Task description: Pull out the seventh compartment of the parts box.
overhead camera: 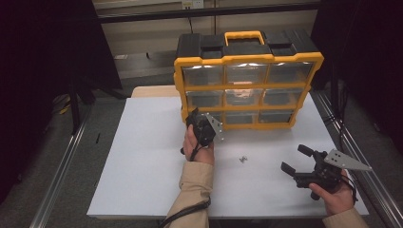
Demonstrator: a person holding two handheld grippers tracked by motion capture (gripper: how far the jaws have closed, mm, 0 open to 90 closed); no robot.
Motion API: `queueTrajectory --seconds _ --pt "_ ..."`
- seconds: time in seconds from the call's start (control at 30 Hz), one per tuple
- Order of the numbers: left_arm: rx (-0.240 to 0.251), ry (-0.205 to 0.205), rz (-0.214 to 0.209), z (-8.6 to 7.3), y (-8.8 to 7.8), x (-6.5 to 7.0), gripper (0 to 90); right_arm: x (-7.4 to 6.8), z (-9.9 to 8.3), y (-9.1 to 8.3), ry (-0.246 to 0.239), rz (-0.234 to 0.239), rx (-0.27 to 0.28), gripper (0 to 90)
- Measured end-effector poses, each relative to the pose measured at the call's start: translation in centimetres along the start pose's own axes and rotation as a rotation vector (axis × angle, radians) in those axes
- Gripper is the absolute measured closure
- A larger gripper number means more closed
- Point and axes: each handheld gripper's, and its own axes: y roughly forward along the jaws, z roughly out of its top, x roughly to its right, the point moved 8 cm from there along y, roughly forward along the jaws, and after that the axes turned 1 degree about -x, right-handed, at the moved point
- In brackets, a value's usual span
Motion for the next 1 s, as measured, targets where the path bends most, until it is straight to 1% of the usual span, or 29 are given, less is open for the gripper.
queueTrajectory --seconds 0.07,0.13,0.17,0.27,0.3,0.33,0.37,0.4,0.47,0.53,0.57,0.6,0.63,0.67,0.7,0.73,0.77,0.8,0.83,0.87,0.9,0.93,0.97,1.0 --pt "-0.008 0.002 0.006 0.0 0.0 0.0 37.8 0.0 0.0 0.0 0.0 0.0 0.0 1.7" --pt "-0.005 0.011 0.013 0.0 0.0 0.0 38.5 0.0 0.0 0.0 0.0 0.002 0.001 1.6" --pt "0.001 0.012 0.009 0.1 -0.1 0.1 43.6 0.0 0.0 0.0 -0.001 0.0 0.001 1.6" --pt "0.003 0.028 0.006 0.1 -0.2 0.2 45.5 0.0 0.0 0.0 0.001 0.002 0.003 1.6" --pt "0.006 0.025 0.001 0.1 -0.2 0.3 50.0 0.0 0.0 0.0 0.0 0.001 0.001 1.6" --pt "0.008 0.033 -0.004 0.1 -0.2 0.4 50.0 0.0 0.0 0.0 0.0 0.001 0.001 1.6" --pt "0.012 0.049 -0.016 0.2 -0.3 0.5 52.4 0.0 0.0 0.0 0.001 0.002 0.002 1.6" --pt "0.017 0.05 -0.014 0.1 -0.3 0.5 55.9 -0.1 0.0 0.0 0.0 0.007 0.003 1.6" --pt "0.026 0.051 -0.011 0.1 -0.3 0.4 56.1 0.0 0.0 0.0 -0.002 0.004 0.004 1.6" --pt "0.022 0.054 -0.018 0.1 -0.4 0.5 57.6 0.0 0.0 0.0 -0.001 0.007 0.003 1.6" --pt "0.074 0.04 -0.024 0.4 -0.7 0.5 59.0 0.0 0.0 0.0 -0.001 0.007 0.003 1.6" --pt "0.115 0.031 -0.01 0.8 -1.1 0.1 76.8 0.0 0.0 0.0 -0.001 0.009 0.004 1.6" --pt "0.136 0.017 0.004 1.4 -1.5 -0.5 77.5 0.0 0.0 0.0 -0.001 0.008 0.003 1.6" --pt "0.17 -0.003 0.012 2.3 -1.8 -1.1 77.5 0.0 0.0 0.0 0.0 0.004 0.004 1.6" --pt "0.177 -0.018 0.022 3.0 -1.9 -1.6 66.8 0.0 0.0 0.1 0.0 0.004 0.004 1.5" --pt "0.182 -0.027 0.041 3.5 -2.1 -2.1 66.8 0.0 0.0 0.1 0.0 0.004 0.004 1.5" --pt "0.178 -0.009 0.044 4.0 -2.3 -2.6 64.7 -0.1 0.0 0.2 0.0 0.008 0.001 1.5" --pt "0.179 -0.01 0.046 4.1 -2.3 -2.7 63.6 -0.1 0.0 0.2 0.0 0.007 0.003 1.6" --pt "0.171 0.012 0.05 4.1 -2.4 -2.8 62.1 -0.1 0.0 0.1 -0.008 0.005 0.002 1.6" --pt "0.169 0.019 0.052 4.0 -2.4 -2.8 62.1 -0.1 0.0 0.1 -0.008 0.005 0.002 1.6" --pt "0.156 0.018 0.04 3.4 -2.3 -2.6 62.0 -0.1 0.0 0.1 -0.004 0.003 0.004 1.6" --pt "0.146 0.016 0.034 3.0 -2.2 -2.5 58.8 -0.2 0.0 0.1 -0.006 0.008 0.004 1.6" --pt "0.122 0.008 0.025 2.3 -2.1 -2.0 58.8 -0.2 0.0 0.1 -0.006 0.008 0.004 1.6" --pt "0.106 0.017 0.015 1.7 -1.9 -1.7 56.0 -0.2 0.0 0.1 0.0 0.003 0.002 1.5"
